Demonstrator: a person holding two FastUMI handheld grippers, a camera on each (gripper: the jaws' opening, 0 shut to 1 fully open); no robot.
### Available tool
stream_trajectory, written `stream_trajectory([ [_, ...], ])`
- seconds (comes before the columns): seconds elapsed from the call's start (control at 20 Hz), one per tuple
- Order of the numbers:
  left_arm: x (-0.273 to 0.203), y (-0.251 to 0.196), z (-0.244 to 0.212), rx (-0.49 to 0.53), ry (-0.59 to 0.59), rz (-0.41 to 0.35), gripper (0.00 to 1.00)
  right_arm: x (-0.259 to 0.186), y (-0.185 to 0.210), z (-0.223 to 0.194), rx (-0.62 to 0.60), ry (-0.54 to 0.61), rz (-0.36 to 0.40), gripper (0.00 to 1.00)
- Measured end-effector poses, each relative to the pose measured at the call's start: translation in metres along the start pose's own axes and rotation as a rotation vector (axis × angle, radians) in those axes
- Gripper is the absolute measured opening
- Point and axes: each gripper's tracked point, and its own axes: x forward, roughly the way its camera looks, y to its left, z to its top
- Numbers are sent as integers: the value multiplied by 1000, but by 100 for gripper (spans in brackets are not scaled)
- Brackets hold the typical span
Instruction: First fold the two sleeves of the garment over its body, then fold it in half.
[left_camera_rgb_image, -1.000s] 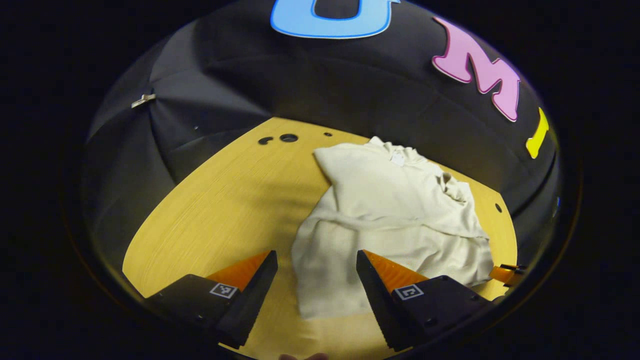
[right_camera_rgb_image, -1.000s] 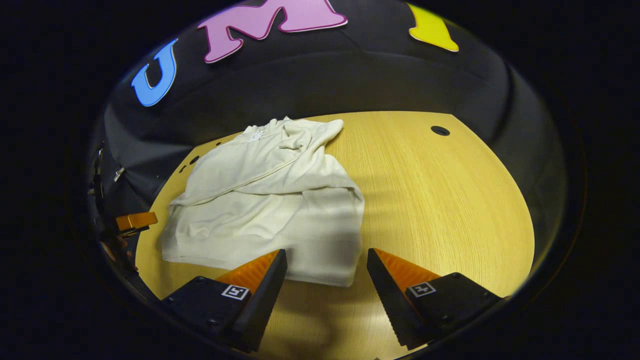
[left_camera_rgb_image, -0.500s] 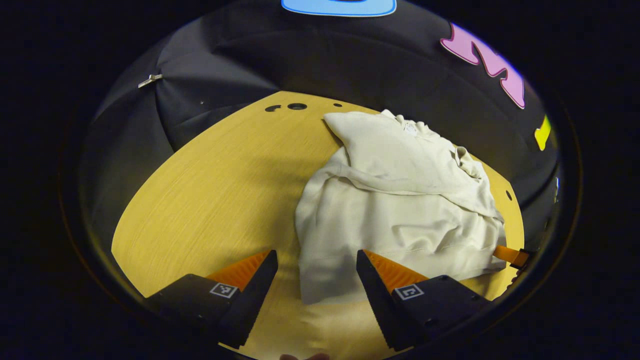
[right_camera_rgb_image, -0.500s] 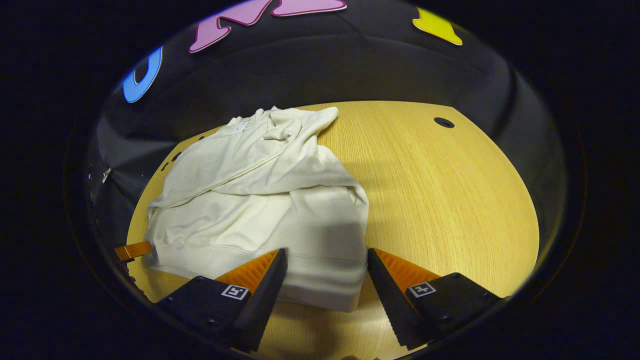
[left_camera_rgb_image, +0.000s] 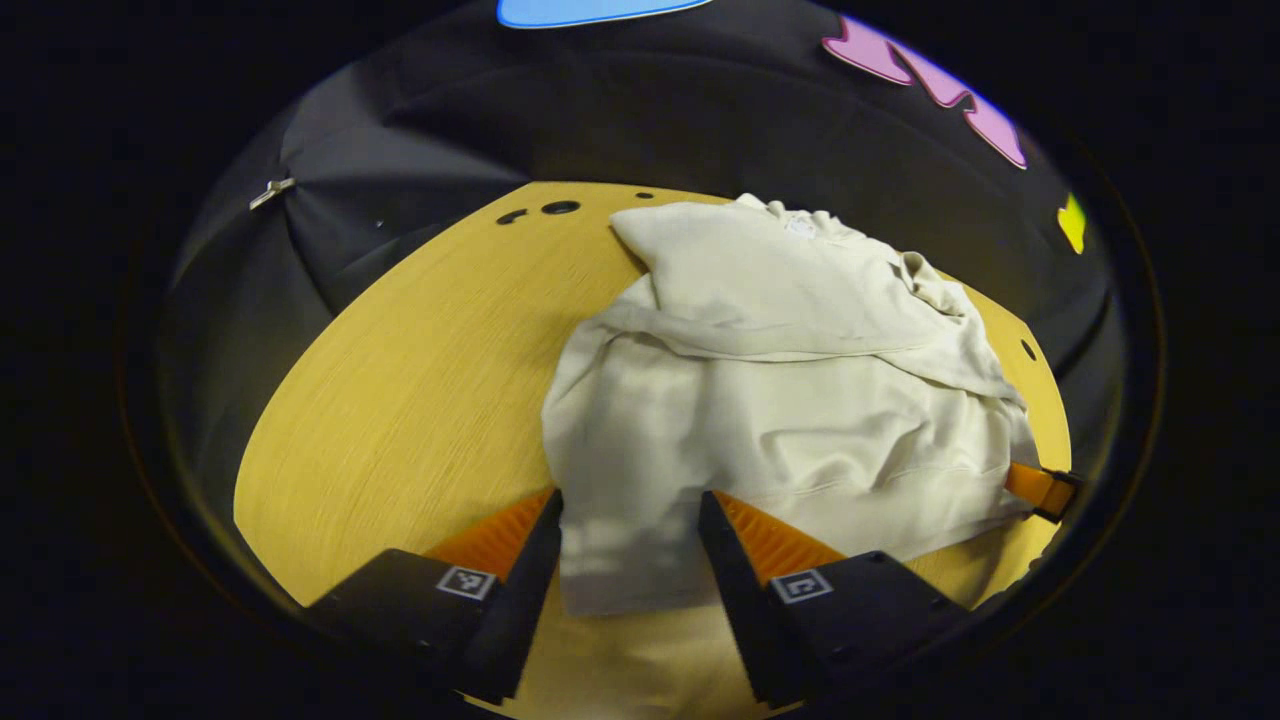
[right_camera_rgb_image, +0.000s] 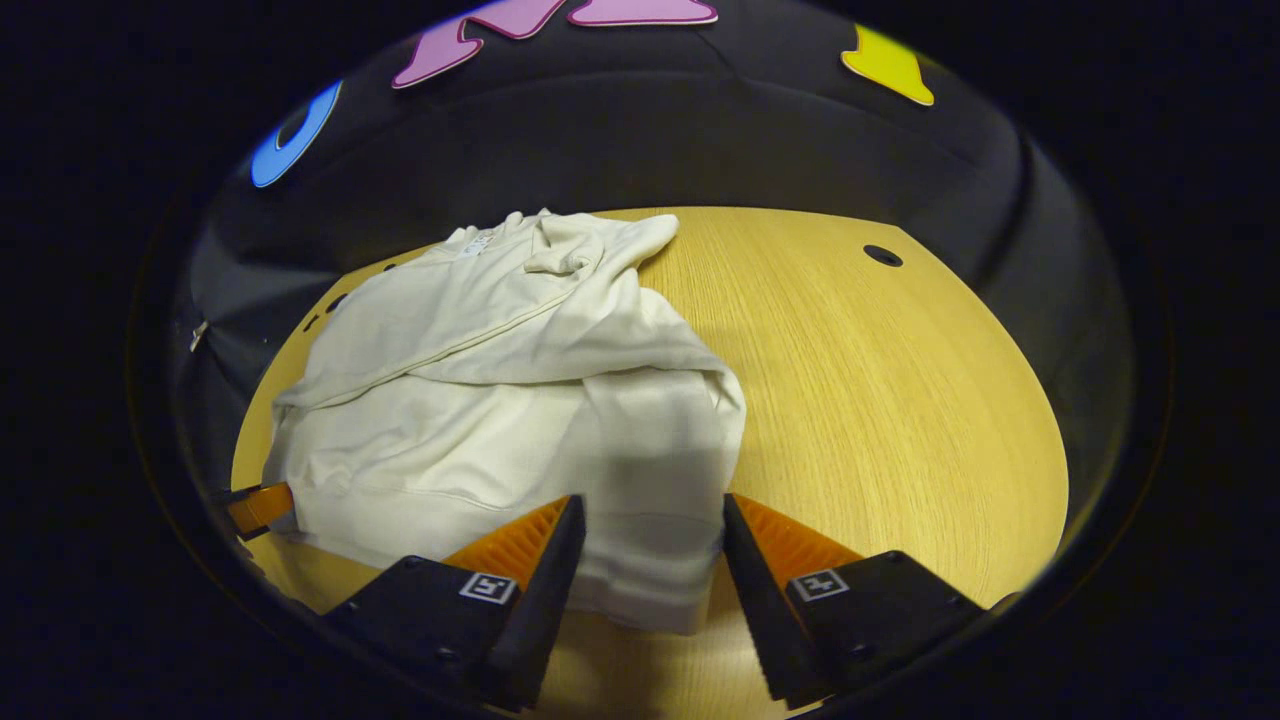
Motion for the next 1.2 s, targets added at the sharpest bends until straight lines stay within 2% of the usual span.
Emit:
stream_trajectory([
  [0.05,0,-7,1,1,-11,-16,76,2,6,0,-12,2,22,65],
  [0.1,1,-15,0,-7,-25,-34,62,1,11,-2,-25,2,37,58],
  [0.15,1,-18,0,-8,-35,-19,45,1,13,-2,-37,8,42,48],
  [0.2,2,-20,-1,10,-36,-10,28,3,16,0,-52,9,61,24],
  [0.25,1,-20,-1,16,-37,-7,24,3,19,-2,-46,25,81,35],
  [0.3,0,-20,1,9,-38,-7,22,5,21,2,-35,17,87,19],
  [0.5,0,-22,3,-26,7,-45,10,2,25,2,-73,21,150,10],
  [0.65,0,-23,7,-58,12,-85,7,3,25,3,-113,23,203,5],
  [0.95,-13,-26,31,-120,-43,-119,6,-4,28,18,-100,-7,218,5],
  [1.2,-23,-33,72,-145,-128,-153,7,-10,46,53,-76,-68,247,5],
])
